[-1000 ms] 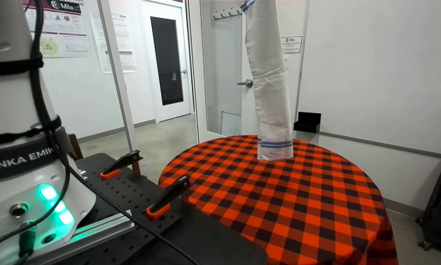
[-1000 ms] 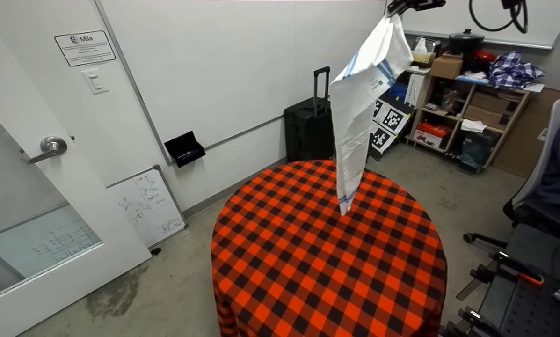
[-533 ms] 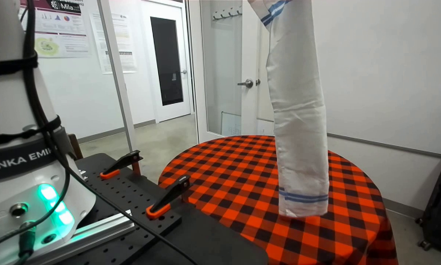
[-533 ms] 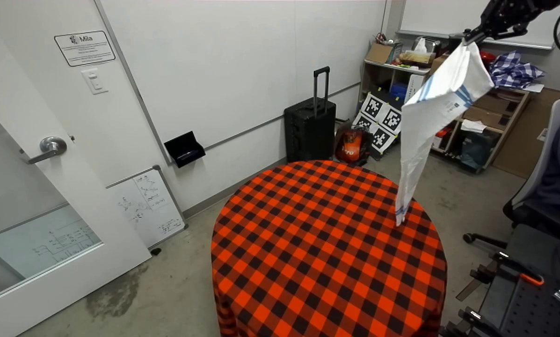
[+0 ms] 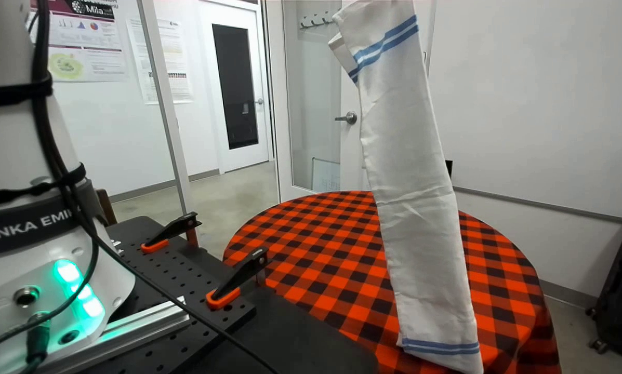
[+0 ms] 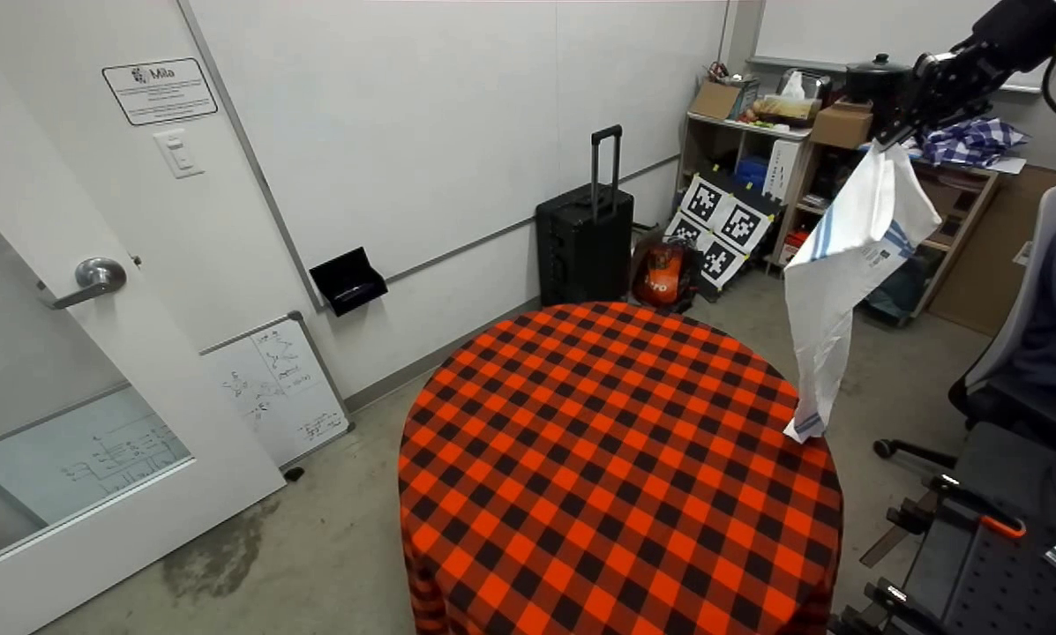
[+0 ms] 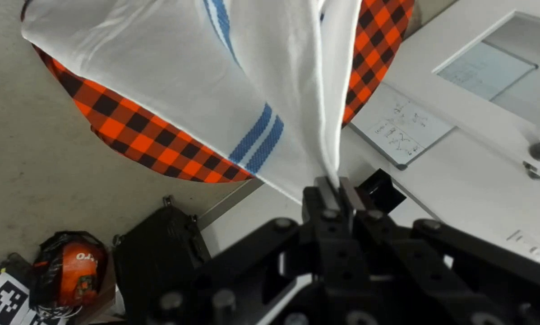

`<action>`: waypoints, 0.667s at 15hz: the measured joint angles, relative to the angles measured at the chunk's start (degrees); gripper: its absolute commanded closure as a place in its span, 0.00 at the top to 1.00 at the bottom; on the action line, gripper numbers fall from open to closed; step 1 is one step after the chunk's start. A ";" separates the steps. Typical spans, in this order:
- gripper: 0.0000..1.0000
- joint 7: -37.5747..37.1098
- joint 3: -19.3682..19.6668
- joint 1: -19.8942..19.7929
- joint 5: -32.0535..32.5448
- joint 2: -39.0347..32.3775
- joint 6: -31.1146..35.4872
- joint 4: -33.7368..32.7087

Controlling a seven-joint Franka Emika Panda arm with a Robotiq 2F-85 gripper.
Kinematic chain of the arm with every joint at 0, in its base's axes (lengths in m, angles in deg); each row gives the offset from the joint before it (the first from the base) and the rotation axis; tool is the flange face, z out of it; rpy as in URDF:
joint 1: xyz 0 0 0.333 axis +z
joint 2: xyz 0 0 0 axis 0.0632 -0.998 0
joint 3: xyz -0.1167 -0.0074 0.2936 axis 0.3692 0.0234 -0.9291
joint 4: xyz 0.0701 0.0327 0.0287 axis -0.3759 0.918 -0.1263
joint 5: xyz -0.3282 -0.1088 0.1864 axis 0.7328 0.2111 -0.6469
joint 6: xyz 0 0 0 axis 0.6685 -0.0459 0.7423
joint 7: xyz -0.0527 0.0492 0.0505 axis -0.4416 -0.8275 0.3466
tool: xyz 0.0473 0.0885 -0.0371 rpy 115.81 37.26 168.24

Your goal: Straighten out the towel

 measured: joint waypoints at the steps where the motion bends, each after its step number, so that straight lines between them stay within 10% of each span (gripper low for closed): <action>1: 0.01 -0.74 -1.52 0.58 1.34 -0.24 -0.02 0.05; 10: 0.01 -7.71 -14.72 11.48 5.72 -8.57 3.38 -0.81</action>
